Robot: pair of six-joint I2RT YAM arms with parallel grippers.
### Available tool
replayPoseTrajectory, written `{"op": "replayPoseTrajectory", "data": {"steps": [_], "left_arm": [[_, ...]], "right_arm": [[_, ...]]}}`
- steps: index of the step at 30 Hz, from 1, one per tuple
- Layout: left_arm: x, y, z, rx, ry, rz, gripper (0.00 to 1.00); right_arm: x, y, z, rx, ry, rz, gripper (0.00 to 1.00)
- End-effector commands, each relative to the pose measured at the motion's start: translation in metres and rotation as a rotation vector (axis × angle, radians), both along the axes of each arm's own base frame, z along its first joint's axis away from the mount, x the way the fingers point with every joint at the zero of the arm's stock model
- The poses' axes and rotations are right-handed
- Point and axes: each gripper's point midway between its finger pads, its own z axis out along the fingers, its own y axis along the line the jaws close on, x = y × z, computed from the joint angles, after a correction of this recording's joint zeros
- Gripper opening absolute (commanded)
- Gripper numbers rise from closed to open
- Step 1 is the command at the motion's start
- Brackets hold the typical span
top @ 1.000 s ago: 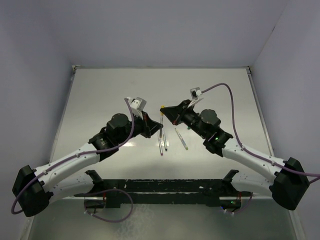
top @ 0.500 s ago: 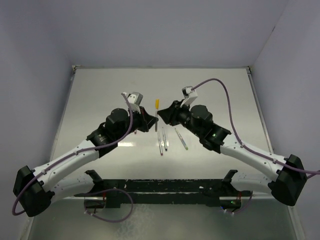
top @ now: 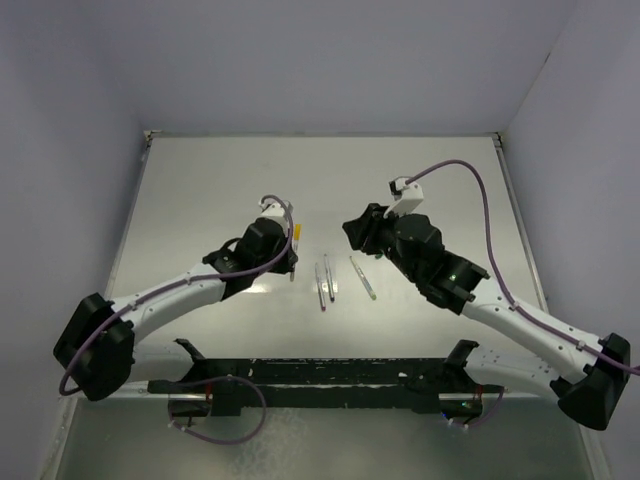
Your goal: Insert the pens into the pen caps
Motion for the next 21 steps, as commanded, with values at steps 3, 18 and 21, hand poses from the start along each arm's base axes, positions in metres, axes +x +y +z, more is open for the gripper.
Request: {"op": "replayPoseTrajectory", "data": {"steps": [3,18,21], "left_arm": [[0.056,0.022,0.000,0.040,0.004,0.097,0.00],[0.105,0.019,-0.041,0.069,0.146,0.121,0.02],[0.106,0.022,-0.051,0.098,0.170,0.129,0.02]], "right_arm": [[-0.006,-0.032,-0.039,-0.116,0.139,-0.127,0.46],[-0.013,-0.032,-0.062,-0.109,0.192,-0.122,0.45],[-0.013,-0.032,-0.064,-0.111,0.191,-0.123,0.45]]}}
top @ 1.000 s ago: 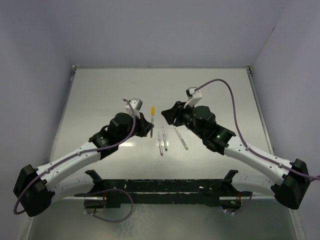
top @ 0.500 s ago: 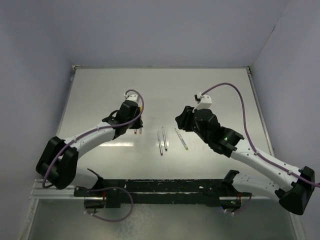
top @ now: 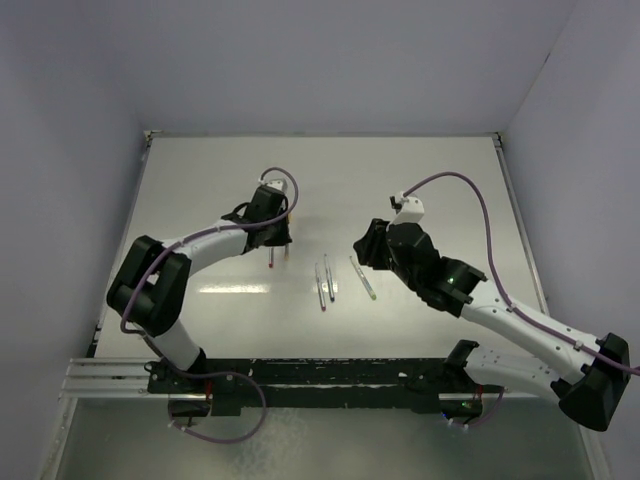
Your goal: Insert the pens into the pen caps
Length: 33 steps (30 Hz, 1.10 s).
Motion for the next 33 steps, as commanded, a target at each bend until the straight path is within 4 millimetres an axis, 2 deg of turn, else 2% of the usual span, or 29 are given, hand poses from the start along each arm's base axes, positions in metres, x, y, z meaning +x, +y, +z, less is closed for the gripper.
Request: {"op": "replayPoseTrajectory", "data": {"steps": [1,8,14,22,26,33], "left_arm": [[0.011,-0.005,0.003,0.009,-0.010,-0.014,0.02],[0.007,0.000,-0.023,0.055,0.053,-0.004,0.05],[0.005,0.007,-0.033,0.088,0.077,0.018,0.09],[0.007,0.019,-0.028,0.132,0.057,0.059,0.11],[0.006,0.018,-0.027,0.128,0.063,0.065,0.18],[0.010,0.016,-0.004,0.101,0.022,0.065,0.22]], "right_arm": [[0.004,-0.001,0.002,0.019,-0.015,-0.026,0.45],[0.002,0.000,-0.005,0.008,0.001,-0.015,0.45],[0.003,0.003,-0.012,-0.013,0.014,-0.005,0.45],[0.005,0.010,-0.015,-0.011,0.020,0.012,0.45],[0.006,0.014,-0.020,-0.022,0.028,0.029,0.45],[0.008,0.018,-0.032,-0.066,0.052,0.049,0.44]]}}
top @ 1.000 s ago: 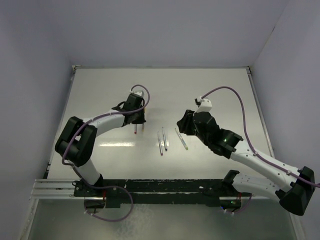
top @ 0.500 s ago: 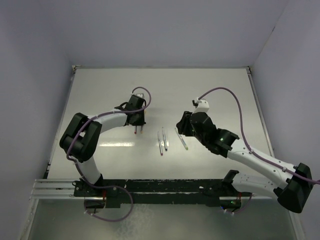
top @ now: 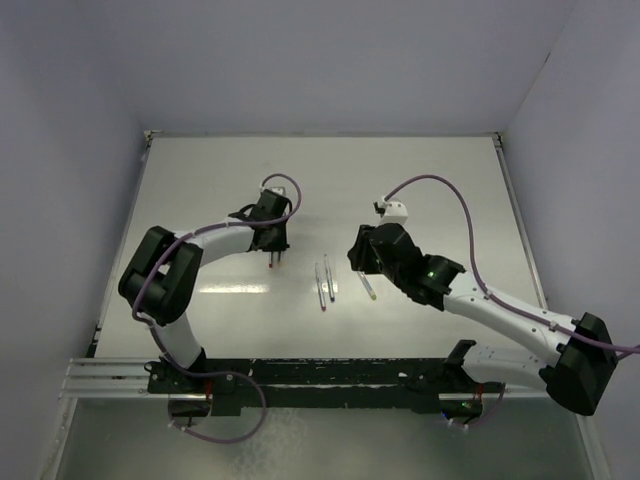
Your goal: Insert the pens into the pen caps
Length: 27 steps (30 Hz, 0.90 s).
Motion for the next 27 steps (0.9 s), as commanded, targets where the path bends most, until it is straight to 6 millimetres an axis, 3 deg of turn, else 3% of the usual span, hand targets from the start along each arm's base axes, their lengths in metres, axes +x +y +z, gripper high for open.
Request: {"op": "replayPoseTrajectory", "data": {"steps": [1,8,13,19,25,27], "left_arm": [[0.013,-0.003,0.039,-0.026,-0.082,0.008,0.23],[0.016,-0.006,0.072,-0.059,-0.136,0.000,0.25],[0.007,-0.006,0.095,-0.106,-0.176,-0.009,0.27],[-0.021,0.003,0.113,-0.167,-0.218,-0.013,0.27],[-0.064,0.024,0.109,-0.184,-0.220,-0.005,0.27],[-0.075,0.030,0.109,-0.184,-0.225,-0.007,0.28]], "right_arm": [[0.005,0.008,0.007,0.005,-0.026,0.022,0.43],[0.009,0.017,-0.003,-0.039,-0.010,0.067,0.41],[0.012,0.029,-0.015,-0.082,0.020,0.128,0.37],[0.010,0.049,-0.039,-0.131,0.082,0.219,0.27],[0.005,0.075,-0.064,-0.205,0.121,0.288,0.26],[0.009,0.087,-0.062,-0.214,0.116,0.298,0.25]]}}
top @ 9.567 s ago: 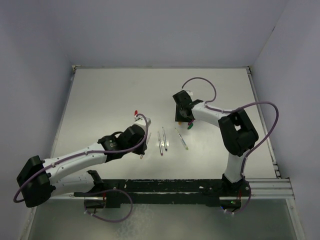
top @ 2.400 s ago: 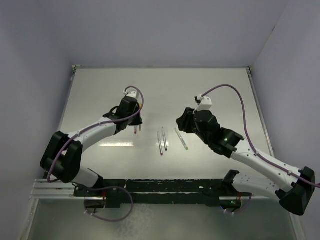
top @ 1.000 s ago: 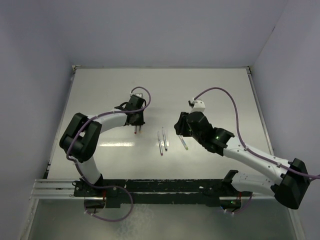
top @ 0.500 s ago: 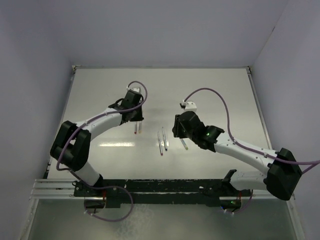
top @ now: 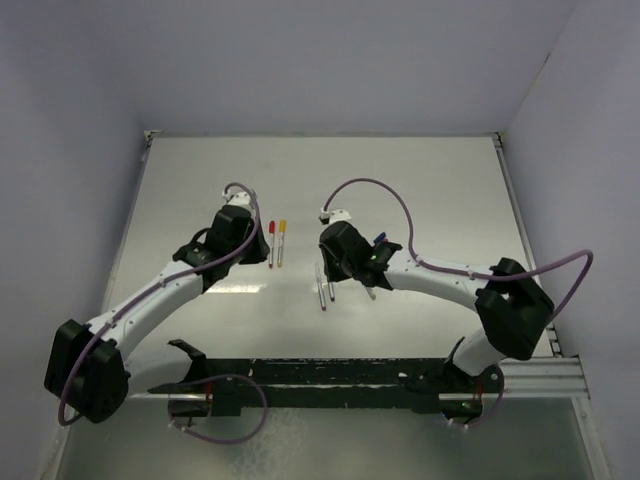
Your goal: Insert the pens into the pen caps
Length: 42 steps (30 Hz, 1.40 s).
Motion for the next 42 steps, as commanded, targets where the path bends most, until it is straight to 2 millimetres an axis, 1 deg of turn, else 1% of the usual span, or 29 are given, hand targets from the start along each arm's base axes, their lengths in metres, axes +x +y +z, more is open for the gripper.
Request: {"op": "replayPoseTrajectory", "data": {"steps": [1,7,10,13,17,22,25,29,41,42], "left_arm": [[-0.024,0.008,0.004,-0.026,-0.013,-0.008,0.28],[-0.051,0.008,0.002,-0.073,-0.014,-0.068,0.28],[-0.061,0.006,-0.004,-0.101,0.001,-0.076,0.29],[-0.068,0.001,-0.008,-0.125,0.022,-0.086,0.29],[-0.077,-0.011,-0.011,-0.110,0.028,-0.115,0.29],[-0.084,-0.028,-0.009,-0.092,0.022,-0.150,0.29],[-0.087,-0.035,-0.010,-0.105,0.030,-0.163,0.29],[-0.089,-0.036,-0.011,-0.109,0.033,-0.169,0.30],[-0.095,-0.043,-0.007,-0.137,0.021,-0.195,0.30],[-0.095,-0.043,-0.007,-0.136,0.023,-0.193,0.30]], "right_arm": [[0.011,0.032,0.016,0.012,-0.042,0.055,0.25],[0.017,0.041,0.006,-0.007,-0.018,0.038,0.22],[0.018,0.044,-0.001,-0.016,0.000,0.035,0.22],[0.015,0.043,-0.013,-0.045,0.035,0.039,0.22],[0.014,0.045,-0.023,-0.060,0.054,0.047,0.25],[0.013,0.043,-0.033,-0.078,0.071,0.043,0.27],[0.012,0.042,-0.037,-0.086,0.078,0.043,0.27],[0.010,0.040,-0.044,-0.101,0.092,0.039,0.27],[0.008,0.038,-0.065,-0.133,0.129,0.031,0.26],[0.008,0.038,-0.066,-0.135,0.132,0.031,0.25]]}}
